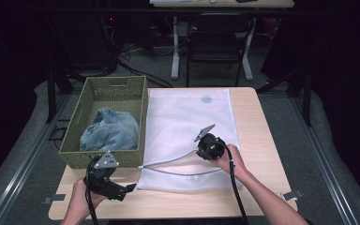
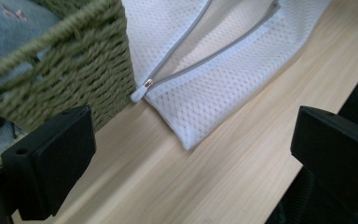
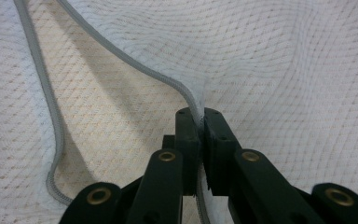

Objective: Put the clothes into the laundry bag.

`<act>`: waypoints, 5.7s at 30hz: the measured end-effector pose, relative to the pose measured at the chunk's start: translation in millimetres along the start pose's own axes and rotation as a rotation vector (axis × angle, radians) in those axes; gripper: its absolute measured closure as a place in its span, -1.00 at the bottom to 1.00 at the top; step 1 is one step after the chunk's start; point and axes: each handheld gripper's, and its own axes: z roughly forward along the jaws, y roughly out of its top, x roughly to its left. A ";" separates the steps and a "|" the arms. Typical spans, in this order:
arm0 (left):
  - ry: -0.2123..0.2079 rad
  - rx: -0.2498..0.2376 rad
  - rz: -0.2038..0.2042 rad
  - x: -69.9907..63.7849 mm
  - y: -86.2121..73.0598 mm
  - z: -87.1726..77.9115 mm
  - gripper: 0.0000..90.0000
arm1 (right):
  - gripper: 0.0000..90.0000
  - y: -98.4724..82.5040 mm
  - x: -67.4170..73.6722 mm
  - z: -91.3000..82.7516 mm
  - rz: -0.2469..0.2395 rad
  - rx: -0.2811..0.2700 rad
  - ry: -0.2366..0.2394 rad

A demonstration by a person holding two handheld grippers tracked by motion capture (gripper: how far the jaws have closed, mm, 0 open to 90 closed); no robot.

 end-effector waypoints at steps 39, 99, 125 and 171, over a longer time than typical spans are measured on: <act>0.150 0.197 -0.005 160.5 93.8 -2.2 -1.00 | 0.89 -0.1 -1.0 -6.4 -0.015 -0.001 -0.005; 0.018 0.347 -0.094 171.4 79.2 44.6 0.68 | 0.90 1.4 -2.2 -14.7 -0.030 -0.023 -0.027; 0.102 0.257 -0.044 155.2 121.8 -40.8 0.68 | 0.95 -0.4 -4.6 -17.0 -0.022 -0.031 -0.027; -0.028 0.136 0.225 33.6 198.1 -112.6 0.68 | 0.96 -1.5 -7.8 -22.9 0.001 -0.064 -0.028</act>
